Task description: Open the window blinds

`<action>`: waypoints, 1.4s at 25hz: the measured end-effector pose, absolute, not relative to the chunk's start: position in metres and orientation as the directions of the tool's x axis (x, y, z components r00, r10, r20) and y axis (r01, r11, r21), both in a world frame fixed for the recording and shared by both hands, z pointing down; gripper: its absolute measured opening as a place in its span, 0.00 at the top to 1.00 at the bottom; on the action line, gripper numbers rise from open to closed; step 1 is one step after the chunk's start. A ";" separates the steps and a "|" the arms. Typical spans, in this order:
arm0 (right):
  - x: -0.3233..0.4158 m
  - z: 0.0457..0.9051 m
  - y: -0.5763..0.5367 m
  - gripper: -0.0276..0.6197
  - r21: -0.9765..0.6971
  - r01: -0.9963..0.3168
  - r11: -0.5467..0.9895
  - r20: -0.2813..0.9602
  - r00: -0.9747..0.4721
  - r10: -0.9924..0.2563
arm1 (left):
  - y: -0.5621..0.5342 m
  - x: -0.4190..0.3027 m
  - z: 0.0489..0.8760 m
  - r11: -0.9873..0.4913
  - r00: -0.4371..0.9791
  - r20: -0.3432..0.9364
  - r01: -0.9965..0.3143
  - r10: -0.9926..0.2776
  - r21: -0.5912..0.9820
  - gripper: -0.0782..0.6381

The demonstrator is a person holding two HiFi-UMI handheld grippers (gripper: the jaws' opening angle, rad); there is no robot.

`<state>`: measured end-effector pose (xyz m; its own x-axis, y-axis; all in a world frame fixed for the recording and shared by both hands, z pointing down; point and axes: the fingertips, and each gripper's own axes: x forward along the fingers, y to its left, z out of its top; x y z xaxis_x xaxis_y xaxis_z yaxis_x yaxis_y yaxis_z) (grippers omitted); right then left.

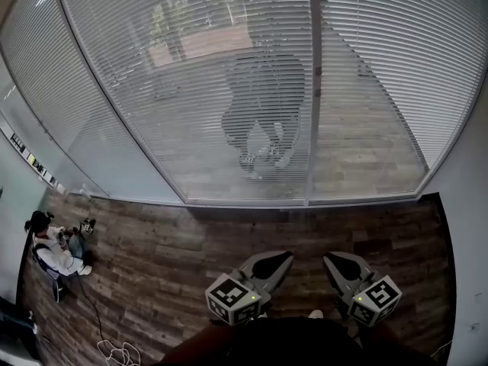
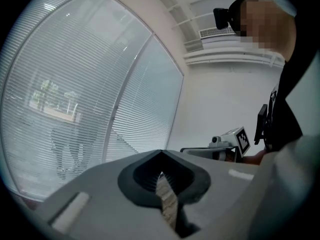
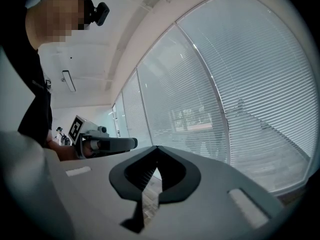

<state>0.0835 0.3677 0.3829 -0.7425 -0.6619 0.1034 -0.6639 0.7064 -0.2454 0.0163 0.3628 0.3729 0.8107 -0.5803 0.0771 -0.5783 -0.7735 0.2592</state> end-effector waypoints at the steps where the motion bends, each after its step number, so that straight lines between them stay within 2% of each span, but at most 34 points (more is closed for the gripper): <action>1: 0.087 0.381 0.368 0.92 -0.247 -0.659 0.710 0.092 -0.746 -0.660 | 0.363 0.020 0.374 -0.775 0.810 0.078 -0.580 -0.581 0.252 0.89; 4: 0.097 0.371 0.368 0.92 -0.253 -0.645 0.721 0.058 -0.754 -0.654 | 0.366 0.033 0.374 -0.776 0.808 0.084 -0.585 -0.584 0.235 0.89; 21: 0.177 0.383 0.373 0.92 -0.275 -0.593 0.757 0.093 -0.800 -0.593 | 0.382 0.111 0.383 -0.708 0.749 0.099 -0.655 -0.656 0.265 0.89; 29: 0.202 0.399 0.355 0.92 -0.323 -0.554 0.767 0.083 -0.824 -0.560 | 0.369 0.134 0.388 -0.650 0.706 0.175 -0.703 -0.686 0.289 0.89; 35: 0.198 0.403 0.350 0.92 -0.355 -0.537 0.766 0.035 -0.826 -0.563 | 0.371 0.131 0.400 -0.673 0.712 0.197 -0.702 -0.674 0.232 0.89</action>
<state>0.1978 0.3496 0.4029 -0.8258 -0.5629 0.0347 -0.5368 0.7655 -0.3548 0.1308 0.3711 0.4003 0.7116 -0.6744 0.1971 -0.7022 -0.6731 0.2322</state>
